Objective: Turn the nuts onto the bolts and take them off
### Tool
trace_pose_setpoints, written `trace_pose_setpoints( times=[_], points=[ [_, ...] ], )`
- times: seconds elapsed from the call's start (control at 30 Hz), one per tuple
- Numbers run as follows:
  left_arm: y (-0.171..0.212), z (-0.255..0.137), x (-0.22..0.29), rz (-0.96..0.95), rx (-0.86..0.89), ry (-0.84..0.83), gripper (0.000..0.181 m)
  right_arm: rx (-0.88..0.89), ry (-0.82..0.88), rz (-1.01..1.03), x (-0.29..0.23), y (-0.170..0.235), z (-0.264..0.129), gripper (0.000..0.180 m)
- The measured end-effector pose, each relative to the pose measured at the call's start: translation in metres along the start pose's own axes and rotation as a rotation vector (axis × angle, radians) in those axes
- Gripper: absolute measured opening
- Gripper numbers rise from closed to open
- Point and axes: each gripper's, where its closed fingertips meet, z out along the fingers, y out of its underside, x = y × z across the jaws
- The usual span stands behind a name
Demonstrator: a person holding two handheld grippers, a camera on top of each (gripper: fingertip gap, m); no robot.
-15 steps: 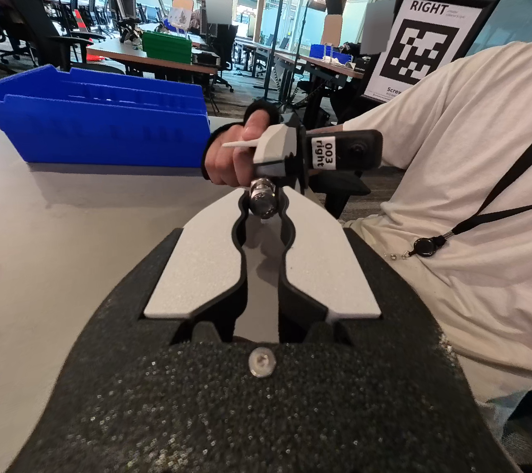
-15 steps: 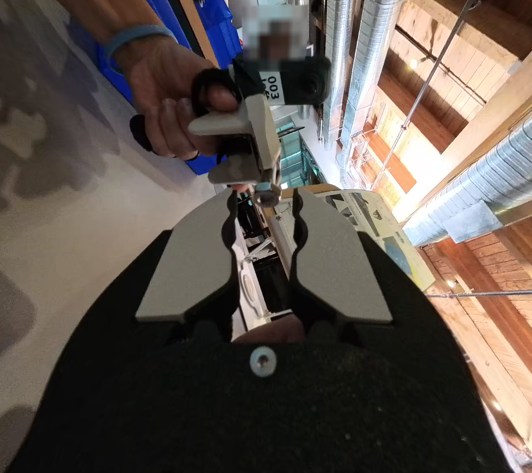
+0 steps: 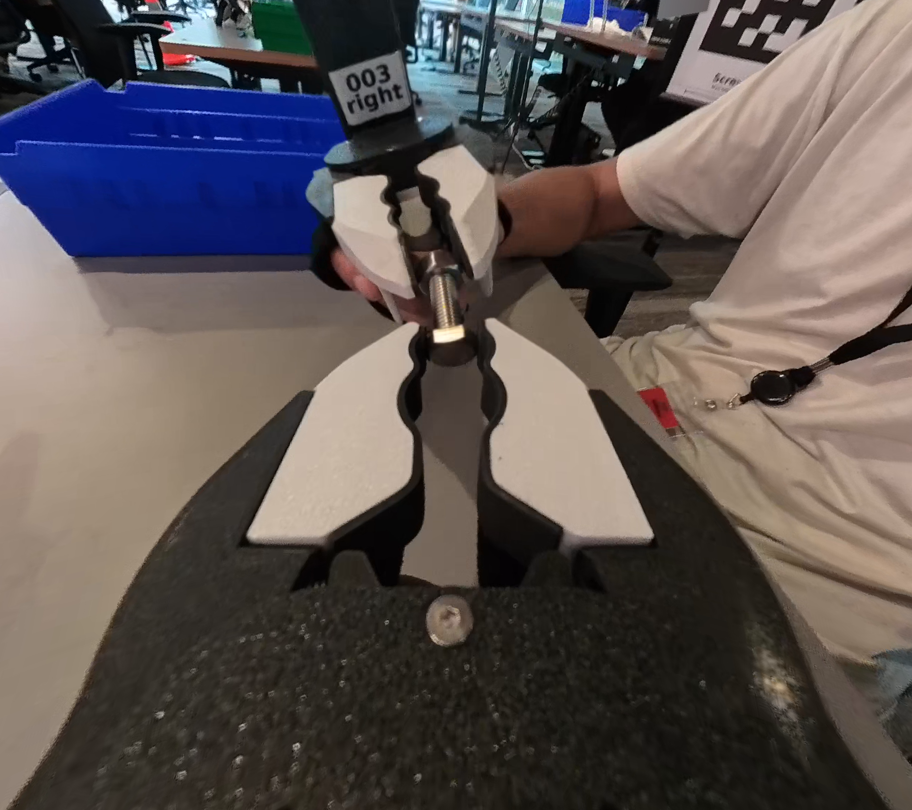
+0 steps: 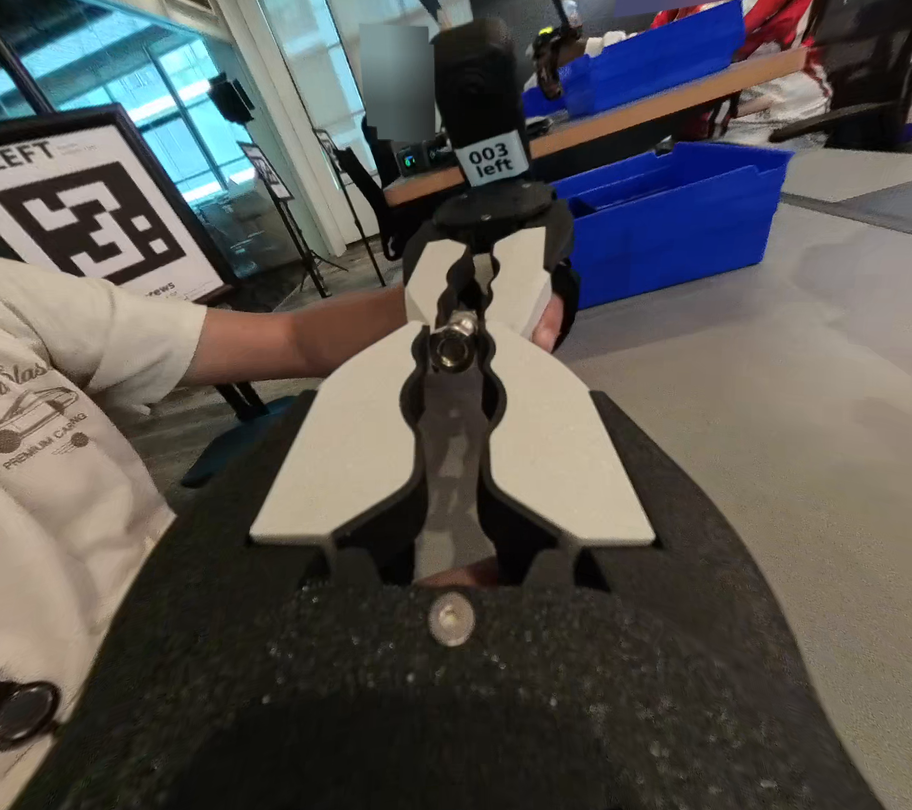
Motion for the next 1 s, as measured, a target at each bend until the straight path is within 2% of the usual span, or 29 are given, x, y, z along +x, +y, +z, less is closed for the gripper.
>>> trace_pose_setpoints(
  times=[0.13,0.2,0.23,0.3,0.37,0.43,0.5,0.53,0.67,0.73,0.83,1.0],
  points=[
    [0.004,0.000,-0.001,-0.001,-0.012,0.002,0.019,-0.032,0.054,-0.111,0.001,0.007,-0.001,0.018],
    [0.000,-0.002,0.000,-0.015,0.016,0.016,0.019,-0.054,0.106,-0.268,0.001,0.007,0.000,0.035],
    [0.000,-0.003,0.000,-0.013,0.015,0.013,0.019,-0.097,0.145,-0.376,0.001,0.011,0.000,0.042],
    [0.000,-0.003,0.001,-0.014,0.011,0.020,0.019,-0.129,0.287,-0.672,0.006,0.007,-0.005,0.043],
    [0.000,-0.002,0.003,-0.019,0.009,0.035,0.019,-0.160,0.426,-1.065,0.006,0.004,-0.012,0.041],
    [0.003,-0.001,0.005,-0.023,-0.007,0.045,0.019,-0.268,0.513,-1.423,0.006,0.012,-0.013,0.037],
    [0.006,0.001,0.005,-0.029,-0.018,0.053,0.019,-0.363,0.512,-1.631,0.006,0.027,-0.012,0.034],
    [0.008,0.002,0.006,-0.033,-0.027,0.059,0.019,-0.356,0.504,-1.658,0.003,0.029,-0.010,0.030],
    [0.011,0.006,0.007,-0.028,-0.045,0.058,0.019,-0.301,0.478,-1.568,-0.005,0.024,-0.009,0.018],
    [0.010,0.004,0.005,-0.019,-0.047,0.043,0.019,-0.300,0.455,-1.423,-0.003,0.023,-0.008,0.018],
    [0.008,0.001,0.002,-0.015,-0.034,0.025,0.019,-0.256,0.381,-1.062,0.000,0.021,-0.006,0.018],
    [0.008,-0.005,-0.008,0.005,-0.041,-0.037,0.019,-0.200,0.194,-0.253,0.010,0.021,-0.001,0.017]
  ],
)
